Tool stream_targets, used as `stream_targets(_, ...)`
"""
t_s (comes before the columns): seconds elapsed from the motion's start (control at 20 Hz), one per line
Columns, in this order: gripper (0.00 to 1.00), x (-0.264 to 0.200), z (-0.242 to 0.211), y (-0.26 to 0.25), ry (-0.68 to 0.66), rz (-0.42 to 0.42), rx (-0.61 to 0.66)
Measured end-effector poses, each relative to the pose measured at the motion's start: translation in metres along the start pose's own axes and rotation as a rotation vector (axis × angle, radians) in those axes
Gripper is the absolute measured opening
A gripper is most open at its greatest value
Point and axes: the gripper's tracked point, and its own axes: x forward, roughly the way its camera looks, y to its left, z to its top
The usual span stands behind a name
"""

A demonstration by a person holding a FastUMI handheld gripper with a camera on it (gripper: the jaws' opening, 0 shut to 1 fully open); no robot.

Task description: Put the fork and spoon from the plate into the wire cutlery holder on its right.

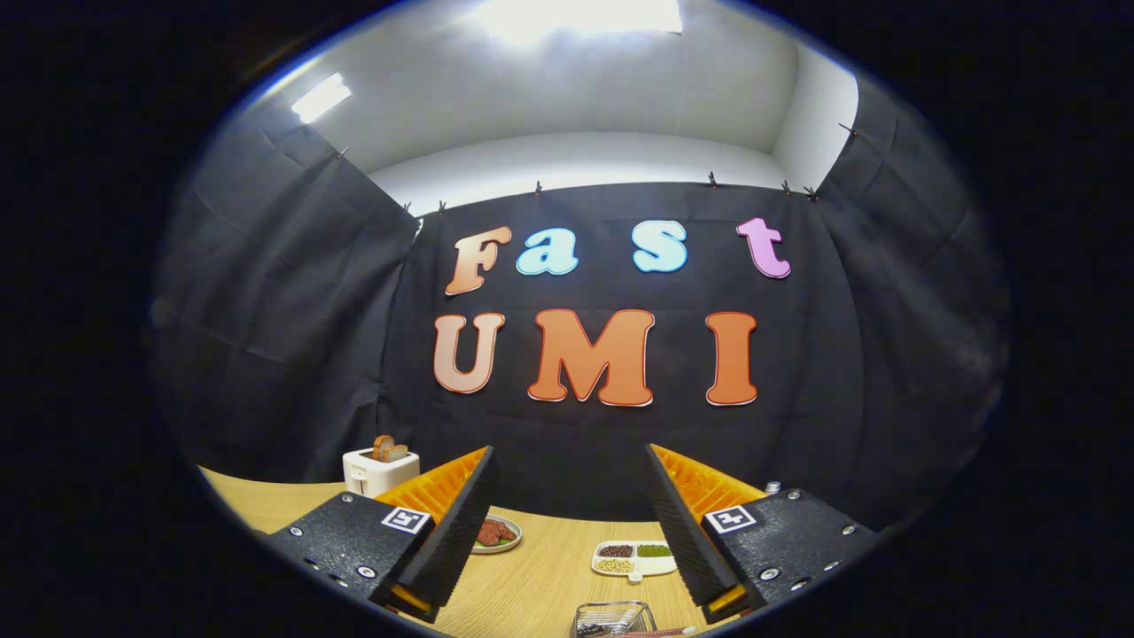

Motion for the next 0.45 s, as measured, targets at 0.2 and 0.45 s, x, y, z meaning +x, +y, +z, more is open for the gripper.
stream_targets(0.2,0.97,-0.003,0.002,0.002,0.006,-0.001,-0.026)
stream_targets(0.45,0.97,-0.005,0.002,0.012,0.018,0.020,-0.008)
